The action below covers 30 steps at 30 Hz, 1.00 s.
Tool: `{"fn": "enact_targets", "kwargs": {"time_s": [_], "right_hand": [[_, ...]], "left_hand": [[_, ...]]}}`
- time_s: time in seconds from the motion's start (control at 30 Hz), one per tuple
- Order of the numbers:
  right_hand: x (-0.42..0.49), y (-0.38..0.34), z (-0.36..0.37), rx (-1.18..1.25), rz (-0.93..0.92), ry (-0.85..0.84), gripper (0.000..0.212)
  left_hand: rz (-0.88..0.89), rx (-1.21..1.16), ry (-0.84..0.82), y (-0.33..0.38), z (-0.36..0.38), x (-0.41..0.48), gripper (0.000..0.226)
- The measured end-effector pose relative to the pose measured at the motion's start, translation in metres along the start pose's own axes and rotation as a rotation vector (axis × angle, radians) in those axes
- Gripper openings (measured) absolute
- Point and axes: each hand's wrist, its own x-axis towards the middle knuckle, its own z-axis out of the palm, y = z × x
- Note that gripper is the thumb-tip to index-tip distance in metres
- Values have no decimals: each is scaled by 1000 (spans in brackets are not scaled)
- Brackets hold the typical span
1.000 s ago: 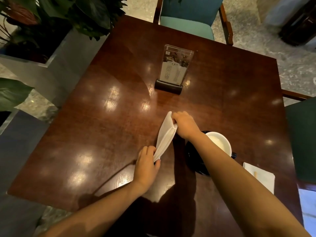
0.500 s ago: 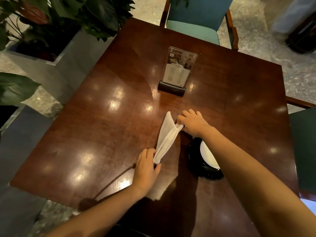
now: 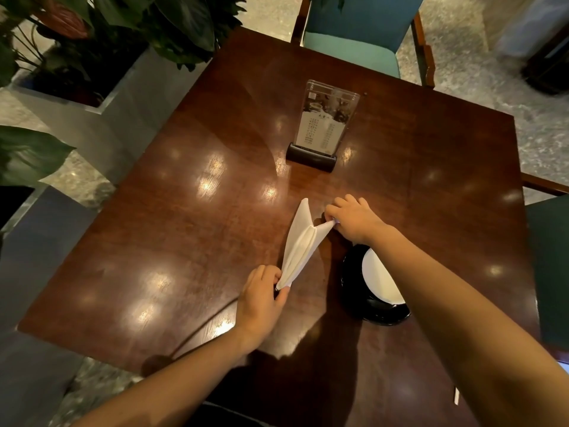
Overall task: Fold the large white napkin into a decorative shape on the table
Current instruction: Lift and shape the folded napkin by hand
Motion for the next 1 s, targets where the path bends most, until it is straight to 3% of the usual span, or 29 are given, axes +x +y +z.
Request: {"fn": "enact_targets", "kwargs": {"time_s": [0.57,0.7,0.77,0.87,0.93,1.0], "right_hand": [[1,19,-11,-206,-40,-31,23],[-1,29,-17,-229,51,-40,17],[2,28,-22,-117,130,-25,18],[15,6,-30,305,248,24,23],[29,-16,-32,615,330,-15,32],[44,-35,-33,741,394,-60,42]], "left_hand": [[-52,58,36,10,1,0,27],[-53,60,47,13,1,-1,24],[-54,65,54,13,0,-2,23],[-46,74,64,14,0,-3,23],[-28,83,67,14,0,-4,23],[14,96,76,13,-1,-5,22]]}}
